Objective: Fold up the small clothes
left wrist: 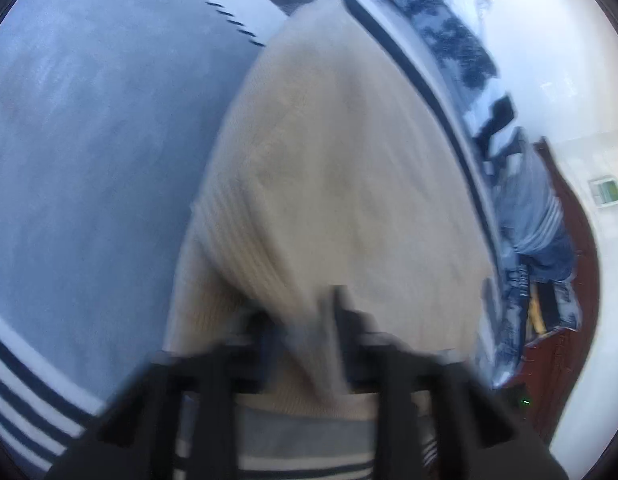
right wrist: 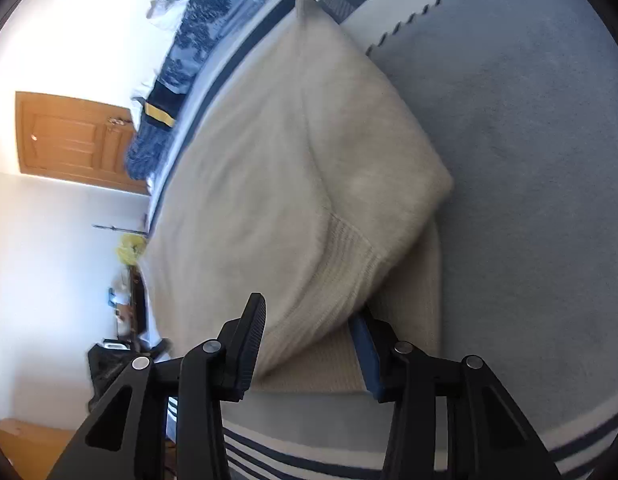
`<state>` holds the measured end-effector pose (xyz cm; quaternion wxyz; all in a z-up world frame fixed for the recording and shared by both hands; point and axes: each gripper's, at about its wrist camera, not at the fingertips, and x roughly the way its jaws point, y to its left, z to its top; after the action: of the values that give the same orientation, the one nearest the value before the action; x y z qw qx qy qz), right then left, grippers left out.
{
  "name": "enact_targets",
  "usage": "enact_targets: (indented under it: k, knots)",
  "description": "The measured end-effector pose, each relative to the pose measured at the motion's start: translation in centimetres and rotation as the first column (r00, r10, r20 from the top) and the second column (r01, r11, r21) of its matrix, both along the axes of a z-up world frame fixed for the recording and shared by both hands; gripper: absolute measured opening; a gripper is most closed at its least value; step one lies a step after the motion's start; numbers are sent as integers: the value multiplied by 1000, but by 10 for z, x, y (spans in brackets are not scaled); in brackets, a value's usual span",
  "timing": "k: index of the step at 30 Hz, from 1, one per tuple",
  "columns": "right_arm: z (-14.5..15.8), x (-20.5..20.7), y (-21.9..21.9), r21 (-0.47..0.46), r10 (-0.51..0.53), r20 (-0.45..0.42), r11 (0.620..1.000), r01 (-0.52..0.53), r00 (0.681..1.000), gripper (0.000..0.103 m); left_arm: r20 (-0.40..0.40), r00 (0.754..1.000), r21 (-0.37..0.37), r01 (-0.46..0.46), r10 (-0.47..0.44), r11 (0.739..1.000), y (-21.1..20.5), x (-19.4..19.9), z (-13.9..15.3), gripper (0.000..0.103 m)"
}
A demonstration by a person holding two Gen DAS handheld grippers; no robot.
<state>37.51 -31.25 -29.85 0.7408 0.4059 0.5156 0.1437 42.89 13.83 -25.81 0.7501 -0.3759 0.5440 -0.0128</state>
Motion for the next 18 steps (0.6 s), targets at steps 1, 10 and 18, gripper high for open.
enact_targets:
  k: [1,10,18]
  knots:
    - [1,3,0,-5,3,8,1000,-3,1000,37,17,1000,-34,2,-1,999,1,-2,4,4]
    - [19,-5,-14,-162,8,23,987,-4,1000,5,48,999,-65,-11,14,998,13,-48,-14,10]
    - [31,-39,-49,-130,-70,29,989,73,997,83,154,988,233,-17,-20,972,22,-61,39,81]
